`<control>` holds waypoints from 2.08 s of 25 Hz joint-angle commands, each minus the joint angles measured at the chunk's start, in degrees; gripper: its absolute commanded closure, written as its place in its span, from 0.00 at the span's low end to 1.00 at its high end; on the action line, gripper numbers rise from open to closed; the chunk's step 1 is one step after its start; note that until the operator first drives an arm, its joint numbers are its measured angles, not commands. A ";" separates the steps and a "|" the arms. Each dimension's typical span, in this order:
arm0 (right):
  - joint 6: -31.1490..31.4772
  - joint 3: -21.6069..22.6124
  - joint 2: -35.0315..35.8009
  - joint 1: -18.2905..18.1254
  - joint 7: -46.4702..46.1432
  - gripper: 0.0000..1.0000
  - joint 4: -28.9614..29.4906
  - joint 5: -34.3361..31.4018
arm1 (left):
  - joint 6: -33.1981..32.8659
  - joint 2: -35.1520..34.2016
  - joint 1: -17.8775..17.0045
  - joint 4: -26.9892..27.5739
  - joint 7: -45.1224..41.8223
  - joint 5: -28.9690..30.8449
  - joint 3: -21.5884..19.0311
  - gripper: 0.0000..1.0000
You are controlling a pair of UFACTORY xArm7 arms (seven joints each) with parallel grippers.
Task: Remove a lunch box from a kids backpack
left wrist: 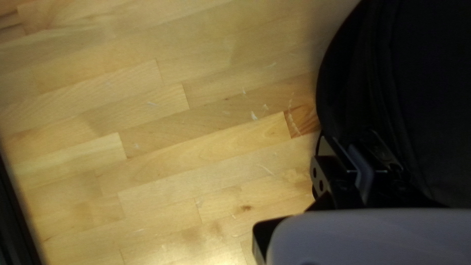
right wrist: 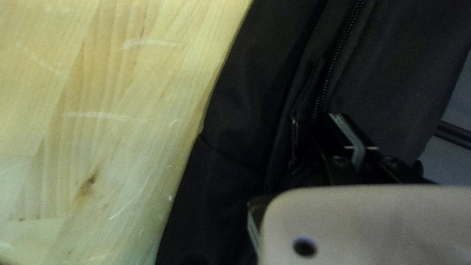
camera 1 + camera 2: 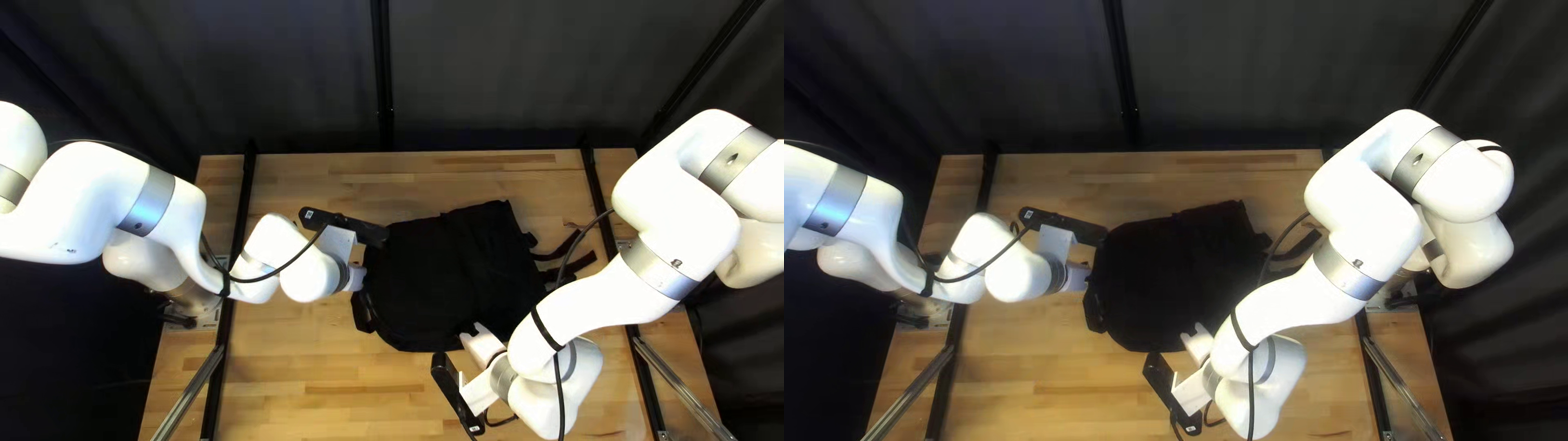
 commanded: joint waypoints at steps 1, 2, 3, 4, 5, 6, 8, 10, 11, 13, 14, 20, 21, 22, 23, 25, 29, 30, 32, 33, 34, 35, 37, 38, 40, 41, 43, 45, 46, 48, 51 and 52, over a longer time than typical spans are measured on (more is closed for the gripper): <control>-0.01 0.02 0.00 0.02 -0.18 1.00 0.02 -0.07 | -0.47 -0.36 0.65 -0.06 2.31 -0.35 1.28 1.00; -0.04 0.02 0.00 0.00 -0.23 1.00 0.02 -0.09 | -1.13 -0.33 1.04 -0.17 3.30 -0.24 1.92 1.00; -0.13 0.02 0.00 -0.04 -0.32 1.00 0.01 -0.12 | -1.53 -0.05 1.35 -0.03 4.01 -0.14 2.35 1.00; -0.19 0.01 0.01 -0.06 -0.37 1.00 0.01 -0.15 | -1.73 0.17 1.52 0.14 4.52 -0.16 2.61 1.00; -0.32 -0.01 0.04 -0.10 -0.46 1.00 0.03 -0.22 | -2.14 0.47 1.81 0.34 5.46 -0.24 3.10 1.00; -0.38 -0.02 0.12 -0.11 -0.57 1.00 0.12 -0.27 | -2.40 0.69 2.01 0.49 6.05 -0.27 3.43 1.00; -0.48 -0.01 0.25 -0.08 -0.67 1.00 0.24 -0.40 | -3.57 1.46 2.79 0.72 7.90 -0.24 4.54 1.00; -0.62 -0.01 0.42 -0.10 -0.89 1.00 0.39 -0.51 | -5.48 2.51 3.80 0.65 9.53 0.09 5.77 1.00; -0.67 -0.01 0.53 -0.09 -0.97 1.00 0.48 -0.56 | -6.13 2.86 4.12 0.58 10.02 0.20 6.17 1.00; -0.74 0.05 0.54 -0.07 -1.11 1.00 0.43 -0.57 | -7.64 3.82 4.87 0.53 11.23 0.30 7.08 1.00; -0.76 0.07 0.51 -0.07 -1.18 1.00 0.39 -0.56 | -7.93 4.09 5.03 0.59 11.49 0.30 7.27 1.00; -0.75 0.23 -0.04 -0.10 -1.81 1.00 0.06 -0.54 | -6.73 4.31 5.26 1.84 14.28 -1.22 8.03 1.00; -0.78 0.24 -0.15 -0.13 -1.91 1.00 -0.05 -0.55 | -6.41 4.21 5.23 1.97 14.57 -1.42 8.06 1.00; -0.81 0.24 -0.21 -0.16 -1.98 1.00 -0.12 -0.54 | -5.93 4.07 5.16 2.18 14.88 -1.67 8.04 1.00; -1.00 0.25 -0.46 -0.27 -2.03 1.00 -0.46 -0.53 | -5.50 4.12 5.15 2.50 15.17 -1.79 8.05 1.00; -1.29 0.25 -0.67 -0.37 -1.98 1.00 -0.85 -0.58 | -4.62 3.93 5.23 3.00 16.09 -2.13 8.25 1.00; -1.30 0.37 -0.56 -0.29 -2.27 1.00 -0.72 -0.50 | -3.73 4.83 5.75 4.74 18.30 -2.46 8.99 1.00; -1.35 0.40 -0.56 -0.31 -2.36 1.00 -0.77 -0.48 | -3.60 5.74 5.92 5.61 18.96 -2.50 9.19 1.00; -1.39 0.40 -0.56 -0.44 -2.86 1.00 -0.62 -0.34 | -3.60 7.49 6.33 7.13 20.17 -2.54 9.62 1.00; -1.39 0.40 -0.55 -0.48 -3.09 1.00 -0.56 -0.29 | -3.61 8.23 6.55 7.76 20.83 -2.64 9.86 1.00; -1.40 0.40 -0.57 -0.51 -3.21 1.00 -0.55 -0.28 | -3.62 8.58 6.69 8.04 21.29 -2.74 10.01 1.00; -1.47 0.38 -0.57 -0.55 -3.34 1.00 -0.58 -0.34 | -3.56 9.05 6.92 8.48 22.15 -2.99 10.27 1.00; -1.58 0.37 -0.51 -0.60 -3.52 1.00 -0.62 -0.40 | -3.47 9.45 7.23 8.93 23.40 -3.47 10.61 1.00; -1.65 0.36 -0.45 -0.62 -3.60 1.00 -0.62 -0.46 | -3.45 9.62 7.40 9.13 24.05 -3.71 10.80 1.00; -1.80 0.33 -0.34 -0.66 -3.69 1.00 -0.66 -0.59 | -3.27 9.96 7.71 9.63 25.36 -4.30 11.12 1.00; -1.86 0.33 -0.31 -0.67 -3.75 1.00 -0.68 -0.63 | -3.21 10.10 7.80 9.80 25.78 -4.49 11.22 1.00; -1.98 0.30 -0.14 -0.68 -3.82 1.00 -0.62 -0.75 | -2.75 10.46 8.06 10.52 27.22 -5.18 11.48 1.00; -2.10 0.27 -0.02 -0.75 -4.02 1.00 -0.51 -0.81 | -2.20 10.57 8.14 11.06 28.14 -5.65 11.55 1.00; -2.10 0.27 0.00 -0.76 -4.13 1.00 -0.46 -0.80 | -2.02 10.56 8.14 11.18 28.37 -5.78 11.56 1.00; -2.03 0.30 -0.01 -0.75 -4.35 1.00 -0.37 -0.76 | -1.31 10.59 8.11 11.75 28.99 -6.10 11.52 1.00; -1.95 0.33 -0.01 -0.73 -4.64 1.00 -0.31 -0.76 | -0.42 10.87 8.19 12.66 29.94 -6.37 11.60 1.00; -1.95 0.32 0.08 -0.72 -4.69 1.00 -0.22 -0.80 | -0.13 11.23 8.37 13.26 30.69 -6.53 11.77 1.00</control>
